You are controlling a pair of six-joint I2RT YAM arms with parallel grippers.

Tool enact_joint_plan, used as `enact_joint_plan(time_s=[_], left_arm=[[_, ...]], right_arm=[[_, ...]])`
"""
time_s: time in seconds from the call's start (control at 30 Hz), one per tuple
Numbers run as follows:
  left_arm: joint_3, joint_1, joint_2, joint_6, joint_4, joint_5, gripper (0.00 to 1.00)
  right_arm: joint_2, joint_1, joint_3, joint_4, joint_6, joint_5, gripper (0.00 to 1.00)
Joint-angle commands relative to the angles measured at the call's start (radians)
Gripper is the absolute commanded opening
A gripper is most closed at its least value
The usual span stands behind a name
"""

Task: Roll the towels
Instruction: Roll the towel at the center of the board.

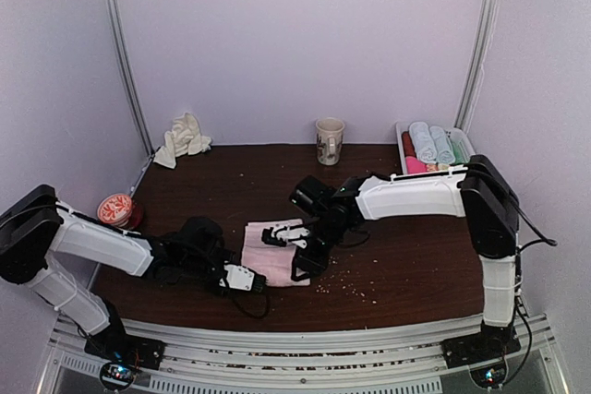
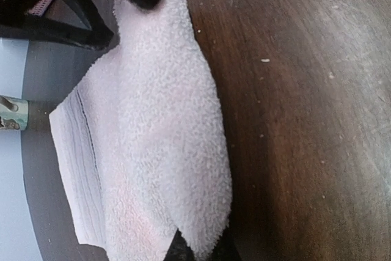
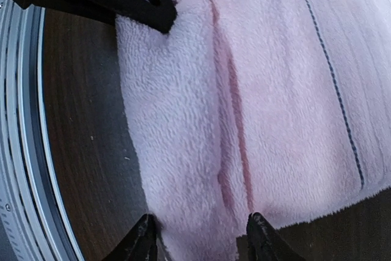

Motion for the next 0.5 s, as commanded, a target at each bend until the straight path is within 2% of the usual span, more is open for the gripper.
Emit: enact_joint_plan(time_s=[0.0,0.27,0.47], left_arm=[[0.066,0.015,0.083,-0.080,-0.186,0.060,0.00],[0.169,0.096,0.156,-0.125,-0.326,0.171,0.00],[0.246,0.148,0.185,-0.125,-0.437,0.315,0.00]], right_arm=[[-0.161,-0.002,-0.146,0.164,0.064,0.193,0.52],[-0.400,0.073,-0.454,0.491,0.033,0.479,0.58],[-0.506,0.170,-0.660,0.740,-0.145,0.628,0.61]])
